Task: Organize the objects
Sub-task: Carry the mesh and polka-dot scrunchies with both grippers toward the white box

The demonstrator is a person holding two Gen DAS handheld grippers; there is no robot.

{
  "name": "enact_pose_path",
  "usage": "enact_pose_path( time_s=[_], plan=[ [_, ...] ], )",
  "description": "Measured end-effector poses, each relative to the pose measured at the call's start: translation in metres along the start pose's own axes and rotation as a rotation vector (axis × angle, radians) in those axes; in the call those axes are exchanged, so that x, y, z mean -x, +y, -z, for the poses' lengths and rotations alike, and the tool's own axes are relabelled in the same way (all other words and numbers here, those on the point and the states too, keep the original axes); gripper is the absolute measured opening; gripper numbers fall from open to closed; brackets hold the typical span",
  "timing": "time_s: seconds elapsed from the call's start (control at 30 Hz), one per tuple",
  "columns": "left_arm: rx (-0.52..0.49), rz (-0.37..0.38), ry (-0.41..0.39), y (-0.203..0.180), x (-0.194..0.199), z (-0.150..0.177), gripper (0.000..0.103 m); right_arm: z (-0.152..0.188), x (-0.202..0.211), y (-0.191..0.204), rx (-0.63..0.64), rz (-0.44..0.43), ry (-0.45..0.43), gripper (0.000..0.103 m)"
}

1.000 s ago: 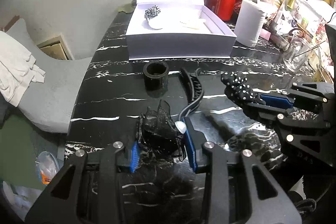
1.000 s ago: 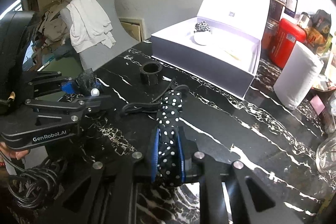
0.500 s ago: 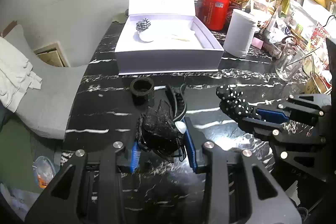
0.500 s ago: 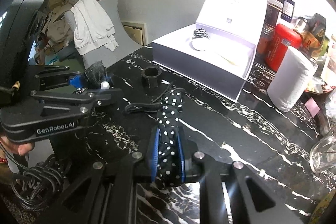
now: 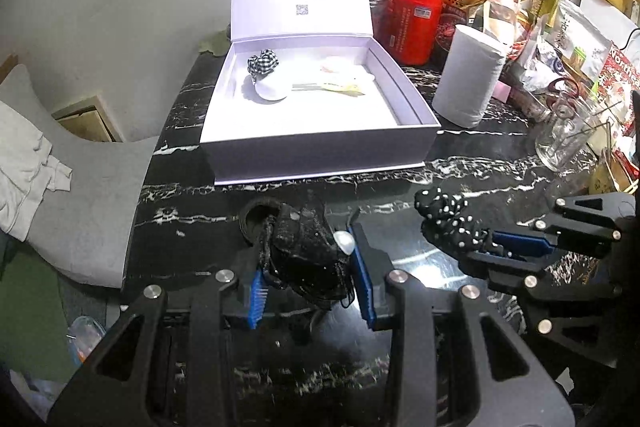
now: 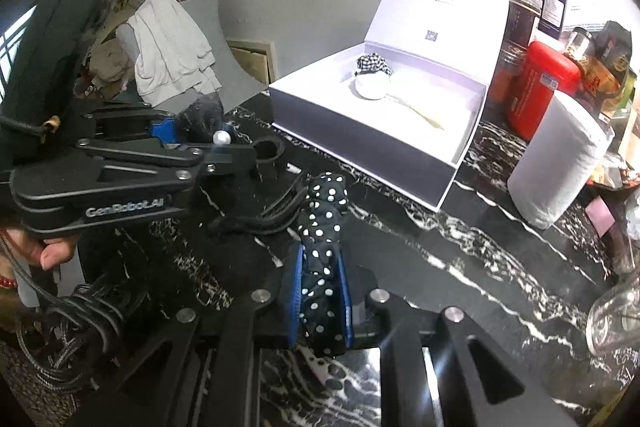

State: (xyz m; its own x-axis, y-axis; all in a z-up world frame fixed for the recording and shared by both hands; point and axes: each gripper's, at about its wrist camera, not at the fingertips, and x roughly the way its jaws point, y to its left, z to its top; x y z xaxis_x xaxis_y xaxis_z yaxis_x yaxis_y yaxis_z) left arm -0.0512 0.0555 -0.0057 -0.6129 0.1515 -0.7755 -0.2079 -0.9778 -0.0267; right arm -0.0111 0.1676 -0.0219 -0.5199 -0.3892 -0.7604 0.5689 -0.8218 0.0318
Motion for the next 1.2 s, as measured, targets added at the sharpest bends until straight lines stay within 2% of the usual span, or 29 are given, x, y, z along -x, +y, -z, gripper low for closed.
enact_pose_path(
  time_s=[0.2, 0.93, 1.2],
  plan=[
    [-0.014, 0.008, 0.017, 0.003, -0.012, -0.01, 0.034, -0.011, -0.005, -0.005, -0.003, -0.002, -0.003, 0.015],
    [-0.058, 0.016, -0.016, 0.015, -0.027, -0.068, 0.034, -0.066, -0.024, -0.03, 0.032, 0.001, -0.028, 0.015],
    [-0.06, 0.015, -0.035, 0.025, -0.028, -0.089, 0.034, -0.087, -0.035, -0.038, 0.04, -0.021, -0.04, 0.015]
  ],
)
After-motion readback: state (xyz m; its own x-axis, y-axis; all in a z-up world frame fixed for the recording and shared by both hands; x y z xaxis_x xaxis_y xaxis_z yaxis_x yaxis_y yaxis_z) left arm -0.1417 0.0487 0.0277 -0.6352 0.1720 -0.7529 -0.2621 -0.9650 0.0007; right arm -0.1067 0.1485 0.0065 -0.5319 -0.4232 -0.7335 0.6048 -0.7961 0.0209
